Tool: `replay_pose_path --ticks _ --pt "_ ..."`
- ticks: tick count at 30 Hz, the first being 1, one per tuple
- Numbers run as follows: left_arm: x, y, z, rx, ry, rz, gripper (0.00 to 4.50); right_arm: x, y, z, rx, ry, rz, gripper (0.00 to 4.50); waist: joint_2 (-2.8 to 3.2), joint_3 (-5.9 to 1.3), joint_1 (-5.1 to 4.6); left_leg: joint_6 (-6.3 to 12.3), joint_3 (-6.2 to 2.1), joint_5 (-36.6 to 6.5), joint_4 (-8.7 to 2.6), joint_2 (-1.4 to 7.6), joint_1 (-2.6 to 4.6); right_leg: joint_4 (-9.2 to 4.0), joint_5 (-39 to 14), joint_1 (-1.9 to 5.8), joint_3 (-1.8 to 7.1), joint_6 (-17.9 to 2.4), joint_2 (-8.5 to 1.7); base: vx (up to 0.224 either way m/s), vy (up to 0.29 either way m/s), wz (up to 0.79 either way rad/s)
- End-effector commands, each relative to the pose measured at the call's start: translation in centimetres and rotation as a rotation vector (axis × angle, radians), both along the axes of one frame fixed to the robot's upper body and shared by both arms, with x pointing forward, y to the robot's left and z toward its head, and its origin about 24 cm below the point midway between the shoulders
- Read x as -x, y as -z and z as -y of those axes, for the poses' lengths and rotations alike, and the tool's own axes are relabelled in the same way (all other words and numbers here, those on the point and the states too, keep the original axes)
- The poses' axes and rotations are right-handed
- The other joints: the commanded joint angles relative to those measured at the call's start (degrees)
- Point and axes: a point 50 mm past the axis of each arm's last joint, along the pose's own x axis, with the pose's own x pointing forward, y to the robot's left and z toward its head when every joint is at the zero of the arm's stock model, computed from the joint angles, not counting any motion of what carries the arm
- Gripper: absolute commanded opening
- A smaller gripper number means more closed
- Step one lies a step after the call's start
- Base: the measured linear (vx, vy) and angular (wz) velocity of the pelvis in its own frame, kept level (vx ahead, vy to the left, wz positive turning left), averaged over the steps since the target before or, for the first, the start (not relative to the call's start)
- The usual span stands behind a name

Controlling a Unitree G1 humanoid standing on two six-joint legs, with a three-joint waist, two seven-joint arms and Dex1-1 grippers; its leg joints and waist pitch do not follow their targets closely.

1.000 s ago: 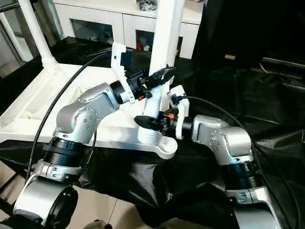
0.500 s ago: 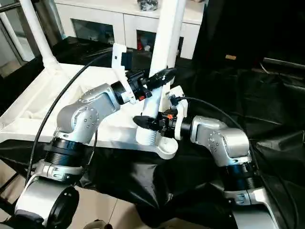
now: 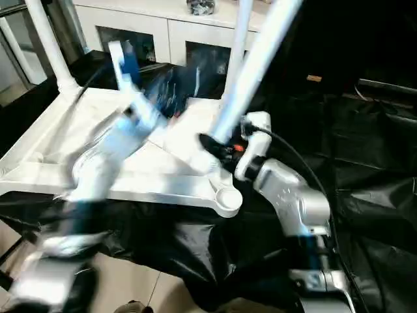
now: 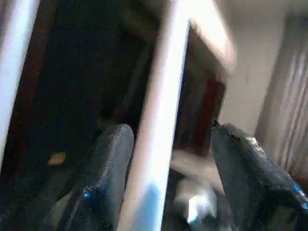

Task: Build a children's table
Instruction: Pick table leg

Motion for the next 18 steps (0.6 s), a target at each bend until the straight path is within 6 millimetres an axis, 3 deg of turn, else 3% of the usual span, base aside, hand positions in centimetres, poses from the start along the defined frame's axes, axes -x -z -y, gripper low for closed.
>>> replay_pose_path --ticks 1,4,5,9,10,12,13,14,15,16,17,18 --pt "0.8 2.3 0.5 -0.175 0.104 0.023 2.98 -0.1 -0.2 1.1 0.065 0.058 0.037 1.91 -0.29 -4.47 -0.05 -0.22 -0.35 -7.2 -3.95 1.73 1.31 -4.21 -13.1 2.91 2.80 -6.9 -4.17 0.000 0.000 0.00" --pt "1.6 4.4 -0.1 -0.306 0.206 0.002 2.98 0.3 -0.1 1.6 0.091 0.064 0.038 1.91 -0.13 -4.50 -0.23 -0.68 -0.29 -7.9 -4.02 1.74 1.19 -3.96 -11.9 3.06 2.90 -7.5 -4.17 0.000 0.000 0.00" --pt "1.8 5.5 -0.3 -0.384 0.244 0.002 2.98 0.6 0.1 1.8 0.110 0.049 0.033 1.91 0.19 -4.38 -0.34 -0.82 -0.24 -8.7 -4.06 1.71 1.23 -4.13 -11.8 2.98 2.93 -7.9 -4.10 0.000 0.000 0.00" --pt "1.7 7.4 -0.8 -0.534 0.284 0.015 2.98 1.3 0.5 1.8 0.135 0.019 0.022 1.91 0.16 -4.34 -0.41 -1.15 -0.35 -10.7 -4.19 1.70 1.22 -4.30 -13.9 3.15 2.92 -7.7 -4.32 0.000 0.000 0.00" --pt "1.4 8.1 -1.0 -0.585 0.288 0.014 2.98 1.5 0.7 1.8 0.148 0.003 0.019 1.91 0.73 -4.31 -0.39 -1.33 -0.45 -11.0 -4.17 1.66 1.23 -4.35 -14.5 3.19 2.91 -7.6 -4.34 0.000 0.000 0.00" --pt "1.1 8.6 -1.2 -0.624 0.284 0.013 2.80 1.7 0.8 1.9 0.160 -0.004 0.019 1.91 0.25 -4.31 -0.47 -1.18 -0.40 -11.7 -4.14 1.60 1.24 -4.57 -14.8 3.24 2.96 -7.3 -4.25 0.000 0.000 0.00" --pt "0.5 9.3 -1.7 -0.682 0.271 0.012 2.63 1.8 1.0 2.2 0.174 -0.004 0.015 1.91 0.97 -4.33 -0.42 -0.97 -0.45 -11.6 -4.11 1.40 1.25 -4.88 -15.3 3.08 2.91 -7.0 -4.10 0.000 0.000 0.00" --pt "0.4 9.4 -1.8 -0.691 0.269 0.012 2.63 1.8 1.0 2.3 0.176 -0.004 0.014 1.91 0.55 -4.44 -0.60 -1.23 -0.50 -11.8 -4.11 1.50 1.24 -4.67 -14.4 3.26 2.92 -7.2 -4.13 0.000 0.000 0.00" --pt "0.2 9.6 -2.0 -0.702 0.267 0.004 2.59 1.8 1.0 2.4 0.179 -0.002 0.015 1.91 1.09 -4.48 -0.51 -1.43 -0.61 -11.7 -4.10 1.56 1.26 -4.45 -13.8 3.29 2.91 -7.6 -4.22 0.000 0.000 0.00" --pt "0.1 9.7 -2.1 -0.704 0.269 -0.004 2.59 1.8 0.9 2.5 0.181 0.000 0.015 1.91 0.70 -4.54 -0.57 -1.27 -0.48 -11.3 -4.01 1.51 1.22 -4.44 -12.6 3.34 2.91 -8.3 -4.21 0.000 0.000 0.00" --pt "0.0 9.8 -2.2 -0.708 0.272 -0.012 2.32 1.9 0.9 2.7 0.185 0.004 0.016 1.91 0.92 -4.57 -0.52 -1.03 -0.45 -11.0 -3.94 1.50 1.23 -4.40 -12.0 3.31 2.92 -9.0 -4.28 0.000 0.000 0.00" --pt "-0.1 10.0 -2.3 -0.720 0.276 -0.017 2.32 1.9 0.9 2.8 0.187 0.005 0.015 1.91 0.89 -4.64 -0.50 -1.00 -0.49 -11.0 -3.93 1.61 1.23 -4.23 -11.5 3.36 2.90 -9.5 -4.33 0.000 0.000 0.00"
